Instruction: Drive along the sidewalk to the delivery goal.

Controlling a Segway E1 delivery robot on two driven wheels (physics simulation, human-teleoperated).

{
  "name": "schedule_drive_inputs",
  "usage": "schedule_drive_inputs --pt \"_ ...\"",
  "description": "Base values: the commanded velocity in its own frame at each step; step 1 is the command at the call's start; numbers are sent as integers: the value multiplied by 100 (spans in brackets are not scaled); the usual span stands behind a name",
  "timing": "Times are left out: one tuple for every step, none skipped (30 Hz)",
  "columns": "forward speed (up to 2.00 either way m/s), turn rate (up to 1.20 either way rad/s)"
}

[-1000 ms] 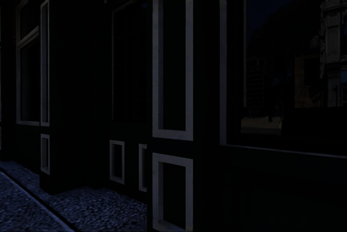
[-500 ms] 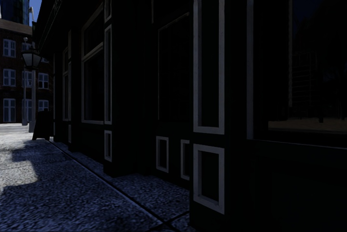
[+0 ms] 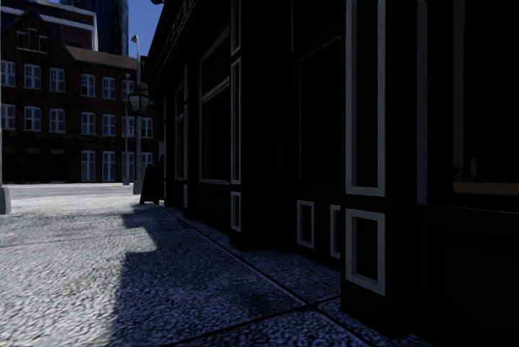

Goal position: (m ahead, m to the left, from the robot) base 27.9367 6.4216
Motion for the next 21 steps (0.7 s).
schedule_drive_inputs --pt "-65 65" --pt "-65 65" --pt "-65 65" --pt "-65 65" --pt "-65 65" --pt "-65 65" --pt "-65 65" --pt "-65 65" --pt "-65 65" --pt "-65 65" --pt "-65 65" --pt "-65 65" --pt "-65 65" --pt "-65 65" --pt "-65 65" --pt "-65 65" --pt "-65 65" --pt "-65 65" --pt "-65 65" --pt "-65 65" --pt "0 58"
